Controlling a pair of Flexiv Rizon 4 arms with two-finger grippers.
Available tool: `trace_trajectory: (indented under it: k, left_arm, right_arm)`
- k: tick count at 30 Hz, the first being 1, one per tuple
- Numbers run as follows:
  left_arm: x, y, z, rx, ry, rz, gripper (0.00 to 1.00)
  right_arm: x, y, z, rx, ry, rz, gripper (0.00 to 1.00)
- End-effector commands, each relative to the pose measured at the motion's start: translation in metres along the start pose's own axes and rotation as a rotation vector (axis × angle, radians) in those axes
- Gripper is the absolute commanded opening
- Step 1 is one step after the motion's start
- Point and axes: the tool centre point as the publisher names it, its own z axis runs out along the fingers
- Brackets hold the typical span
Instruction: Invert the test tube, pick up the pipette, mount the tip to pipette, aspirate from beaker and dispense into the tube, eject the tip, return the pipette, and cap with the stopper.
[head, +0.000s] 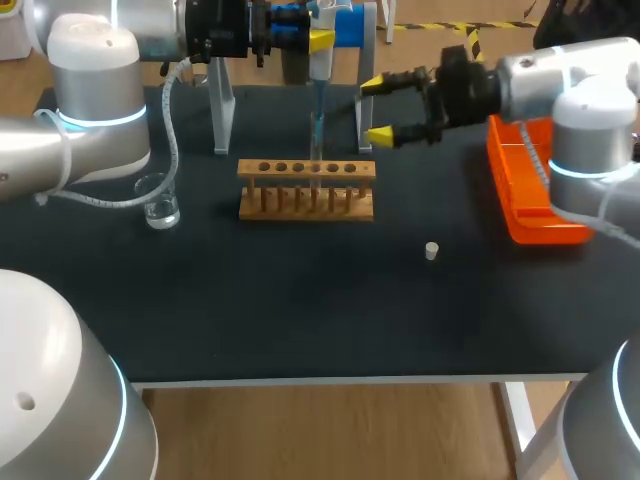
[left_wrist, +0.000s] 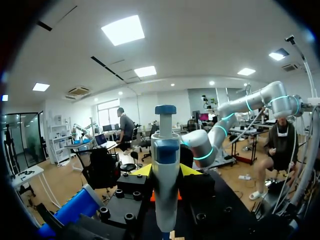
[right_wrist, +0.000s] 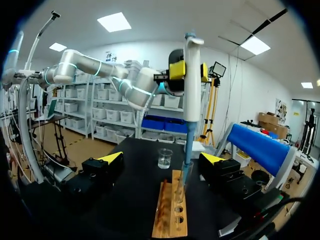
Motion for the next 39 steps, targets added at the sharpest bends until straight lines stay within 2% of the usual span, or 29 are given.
trace_trajectory:
  k: [1, 14, 24, 30, 39]
  left_arm:
    - [-0.001, 0.0, 0.0, 0.001, 0.001, 0.0, 0.0]
    - [-0.001, 0.0, 0.0, 0.001, 0.001, 0.0, 0.0]
    - [-0.001, 0.0, 0.0, 0.001, 0.001, 0.0, 0.0]
    - [-0.001, 0.0, 0.0, 0.001, 0.001, 0.0, 0.0]
    - [-0.001, 0.0, 0.0, 0.001, 0.001, 0.0, 0.0]
  right_arm:
    - [-0.01, -0.012, 0.019, 0.025, 0.016, 0.003, 1.0]
    - [-0.023, -0.038, 0.049, 0.122, -0.021, 0.013, 1.0]
    - [-0.039, -0.049, 0.072, 0.176, -0.04, 0.007, 1.0]
    - [-0.041, -0.056, 0.086, 0.21, -0.042, -0.016, 1.0]
    - [-0.046, -0.071, 0.091, 0.256, -0.085, 0.021, 1.0]
